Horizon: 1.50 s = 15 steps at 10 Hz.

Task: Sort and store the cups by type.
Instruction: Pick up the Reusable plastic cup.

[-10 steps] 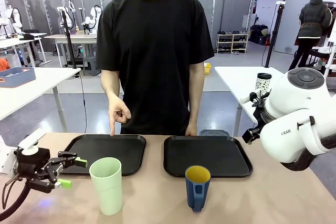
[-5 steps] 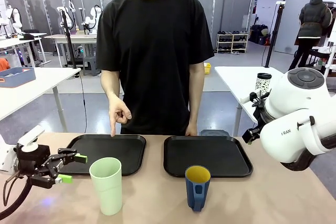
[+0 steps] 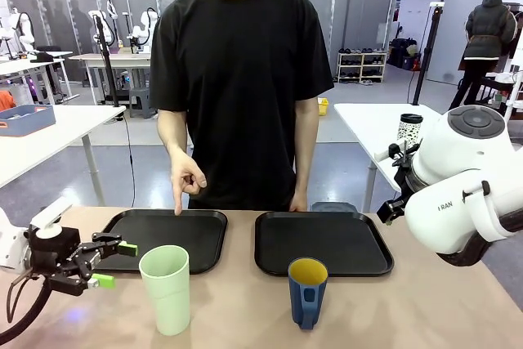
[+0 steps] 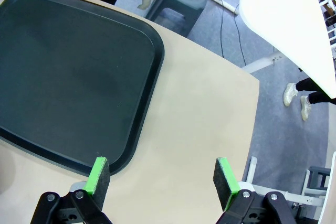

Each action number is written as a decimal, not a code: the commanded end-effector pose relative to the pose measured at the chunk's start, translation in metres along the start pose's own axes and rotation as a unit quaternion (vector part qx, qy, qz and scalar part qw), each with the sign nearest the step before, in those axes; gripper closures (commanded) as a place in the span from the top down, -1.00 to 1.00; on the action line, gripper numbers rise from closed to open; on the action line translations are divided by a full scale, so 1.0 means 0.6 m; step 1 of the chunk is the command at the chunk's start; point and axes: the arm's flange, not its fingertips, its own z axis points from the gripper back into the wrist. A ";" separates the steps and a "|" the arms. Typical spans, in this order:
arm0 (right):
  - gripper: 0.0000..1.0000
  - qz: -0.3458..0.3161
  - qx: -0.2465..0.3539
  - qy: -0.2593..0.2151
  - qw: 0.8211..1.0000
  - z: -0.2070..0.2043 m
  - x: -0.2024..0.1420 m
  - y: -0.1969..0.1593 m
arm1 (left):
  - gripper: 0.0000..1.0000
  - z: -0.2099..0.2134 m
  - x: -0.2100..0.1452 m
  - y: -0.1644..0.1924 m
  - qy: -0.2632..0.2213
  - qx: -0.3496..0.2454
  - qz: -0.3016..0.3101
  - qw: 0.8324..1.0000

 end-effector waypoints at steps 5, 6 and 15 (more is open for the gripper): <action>1.00 0.000 0.001 -0.001 1.000 -0.001 0.001 0.000 | 0.99 -0.071 -0.049 0.013 -0.003 -0.017 0.005 1.000; 1.00 0.000 0.001 -0.001 1.000 -0.001 0.001 0.000 | 0.99 -0.076 -0.054 0.011 -0.006 -0.019 0.004 1.000; 1.00 0.000 0.001 -0.001 1.000 -0.001 0.001 0.000 | 0.99 -0.135 -0.086 0.016 -0.010 -0.045 -0.002 0.999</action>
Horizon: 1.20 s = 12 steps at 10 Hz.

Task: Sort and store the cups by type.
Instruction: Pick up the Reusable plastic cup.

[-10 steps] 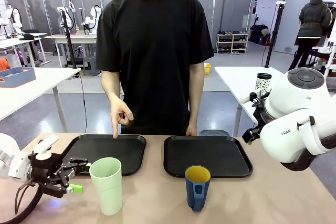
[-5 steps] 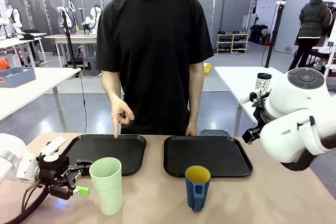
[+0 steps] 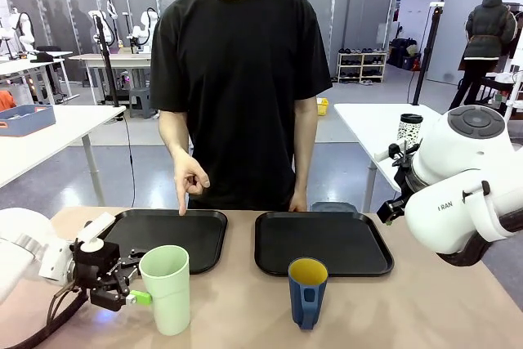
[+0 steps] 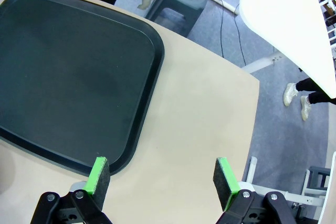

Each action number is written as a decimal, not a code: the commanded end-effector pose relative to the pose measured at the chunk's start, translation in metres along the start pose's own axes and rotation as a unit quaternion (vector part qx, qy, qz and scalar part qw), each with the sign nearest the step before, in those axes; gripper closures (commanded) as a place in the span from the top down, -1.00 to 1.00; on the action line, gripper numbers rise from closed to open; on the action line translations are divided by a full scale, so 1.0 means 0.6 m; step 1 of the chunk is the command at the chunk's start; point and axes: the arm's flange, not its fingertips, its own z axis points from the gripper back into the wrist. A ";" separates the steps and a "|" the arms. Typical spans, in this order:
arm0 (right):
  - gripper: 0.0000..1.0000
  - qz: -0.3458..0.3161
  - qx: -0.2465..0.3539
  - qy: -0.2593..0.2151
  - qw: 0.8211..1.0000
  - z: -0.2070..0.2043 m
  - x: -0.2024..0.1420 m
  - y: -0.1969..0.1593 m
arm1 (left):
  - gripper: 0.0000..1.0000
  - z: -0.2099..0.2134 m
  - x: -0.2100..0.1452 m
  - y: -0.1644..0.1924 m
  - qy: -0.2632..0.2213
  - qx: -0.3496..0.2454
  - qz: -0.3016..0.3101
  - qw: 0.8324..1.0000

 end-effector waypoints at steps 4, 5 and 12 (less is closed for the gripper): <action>1.00 0.000 0.001 -0.001 1.000 -0.001 0.001 0.000 | 0.99 -0.039 -0.060 -0.002 0.002 -0.028 -0.021 0.999; 1.00 0.000 0.001 -0.001 1.000 -0.001 0.001 0.000 | 0.99 -0.043 -0.068 -0.002 0.004 -0.037 -0.019 0.999; 1.00 0.000 0.001 -0.001 1.000 -0.001 0.001 0.000 | 0.99 -0.052 -0.096 0.001 -0.014 -0.070 -0.019 0.997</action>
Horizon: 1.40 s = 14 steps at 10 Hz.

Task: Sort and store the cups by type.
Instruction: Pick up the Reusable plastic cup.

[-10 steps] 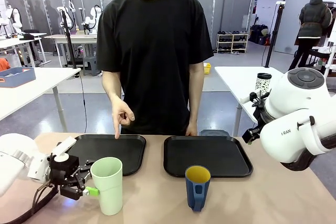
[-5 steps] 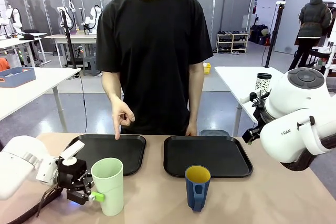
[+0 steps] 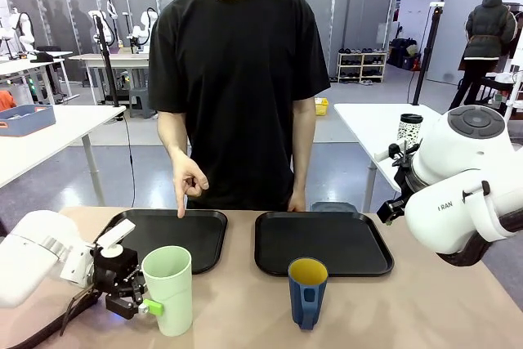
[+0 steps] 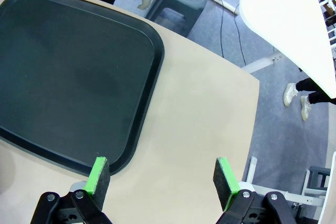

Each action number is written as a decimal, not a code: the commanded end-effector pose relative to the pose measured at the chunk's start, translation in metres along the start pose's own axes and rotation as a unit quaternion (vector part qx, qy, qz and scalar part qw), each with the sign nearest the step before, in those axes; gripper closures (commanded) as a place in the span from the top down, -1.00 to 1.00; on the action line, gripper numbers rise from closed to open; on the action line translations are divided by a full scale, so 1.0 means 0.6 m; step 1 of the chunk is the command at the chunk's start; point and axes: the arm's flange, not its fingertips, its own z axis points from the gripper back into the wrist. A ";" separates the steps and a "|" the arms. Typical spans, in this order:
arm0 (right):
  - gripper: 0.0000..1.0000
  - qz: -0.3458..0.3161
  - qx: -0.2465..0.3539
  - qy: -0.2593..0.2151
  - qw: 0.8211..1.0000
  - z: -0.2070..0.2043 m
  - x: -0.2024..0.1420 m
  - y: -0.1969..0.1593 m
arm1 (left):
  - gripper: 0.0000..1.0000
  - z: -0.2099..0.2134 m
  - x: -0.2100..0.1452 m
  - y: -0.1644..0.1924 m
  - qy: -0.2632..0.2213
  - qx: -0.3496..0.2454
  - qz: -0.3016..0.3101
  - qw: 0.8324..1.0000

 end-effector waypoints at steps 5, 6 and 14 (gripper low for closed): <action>1.00 0.000 0.001 -0.001 1.000 -0.001 0.001 0.000 | 0.99 -0.038 -0.074 -0.015 -0.008 -0.032 -0.025 0.999; 1.00 0.000 0.001 -0.001 1.000 -0.001 0.001 0.000 | 0.99 -0.041 -0.075 -0.014 -0.010 -0.032 -0.025 0.999; 1.00 0.000 0.001 -0.001 1.000 -0.001 0.001 0.000 | 0.17 -0.047 -0.063 -0.007 -0.007 -0.026 -0.037 0.999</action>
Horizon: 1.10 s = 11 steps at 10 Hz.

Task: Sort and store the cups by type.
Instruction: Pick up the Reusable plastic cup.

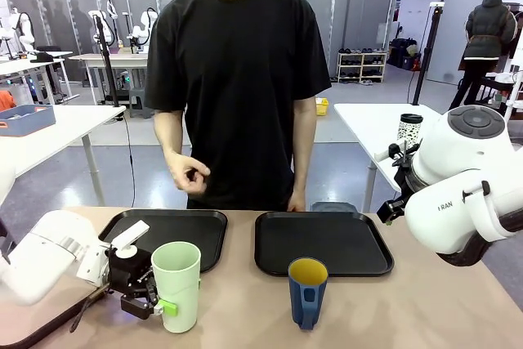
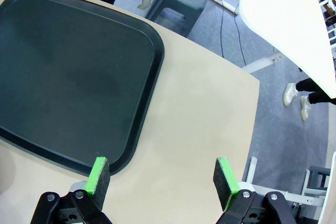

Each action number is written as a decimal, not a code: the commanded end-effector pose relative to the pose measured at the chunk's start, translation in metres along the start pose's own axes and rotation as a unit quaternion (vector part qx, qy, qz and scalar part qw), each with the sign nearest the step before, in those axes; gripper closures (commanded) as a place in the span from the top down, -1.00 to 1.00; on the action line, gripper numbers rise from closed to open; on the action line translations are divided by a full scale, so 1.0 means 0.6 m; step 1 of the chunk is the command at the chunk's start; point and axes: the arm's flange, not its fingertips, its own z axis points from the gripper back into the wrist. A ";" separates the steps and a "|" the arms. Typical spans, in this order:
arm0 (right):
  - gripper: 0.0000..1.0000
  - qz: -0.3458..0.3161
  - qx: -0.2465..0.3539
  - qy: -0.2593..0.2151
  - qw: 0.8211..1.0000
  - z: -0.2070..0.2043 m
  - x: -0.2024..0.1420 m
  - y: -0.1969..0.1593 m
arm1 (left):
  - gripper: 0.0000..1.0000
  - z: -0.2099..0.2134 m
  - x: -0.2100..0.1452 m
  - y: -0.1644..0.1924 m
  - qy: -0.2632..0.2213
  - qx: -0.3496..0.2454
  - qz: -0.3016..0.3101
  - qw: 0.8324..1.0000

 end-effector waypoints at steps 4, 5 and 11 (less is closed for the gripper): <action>1.00 0.000 0.001 -0.001 1.000 -0.001 0.001 0.000 | 0.17 0.078 0.010 -0.069 -0.028 0.060 -0.061 0.996; 1.00 0.000 0.001 -0.001 1.000 -0.001 0.001 0.000 | 0.17 0.093 0.022 -0.079 -0.030 0.077 -0.069 0.994; 1.00 0.000 0.001 -0.001 1.000 -0.001 0.001 0.000 | 0.17 0.122 0.091 -0.051 -0.016 0.084 -0.036 0.996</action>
